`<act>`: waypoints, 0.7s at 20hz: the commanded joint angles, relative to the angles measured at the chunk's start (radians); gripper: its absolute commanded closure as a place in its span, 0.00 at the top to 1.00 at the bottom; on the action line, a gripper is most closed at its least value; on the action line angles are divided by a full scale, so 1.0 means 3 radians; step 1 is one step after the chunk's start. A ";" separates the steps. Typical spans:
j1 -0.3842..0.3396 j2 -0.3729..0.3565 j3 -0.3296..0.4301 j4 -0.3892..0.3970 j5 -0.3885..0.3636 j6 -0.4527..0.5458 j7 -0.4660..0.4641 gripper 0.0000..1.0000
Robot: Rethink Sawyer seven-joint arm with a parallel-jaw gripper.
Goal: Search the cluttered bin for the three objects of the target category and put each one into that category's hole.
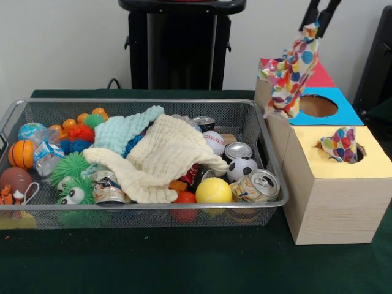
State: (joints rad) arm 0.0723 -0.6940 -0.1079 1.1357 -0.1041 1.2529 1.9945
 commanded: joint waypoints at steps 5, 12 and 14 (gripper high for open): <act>0.0180 0.0576 -0.0023 -0.0479 0.0098 0.0319 0.1159 0.00; 0.0130 0.0632 0.0031 -0.0063 0.0192 -0.0281 0.1101 0.00; 0.0070 0.0616 0.0080 0.0180 0.0272 -0.0575 0.1077 0.00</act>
State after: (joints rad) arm 0.1340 -0.5717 -0.1135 1.0266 -0.0679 1.2340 2.0635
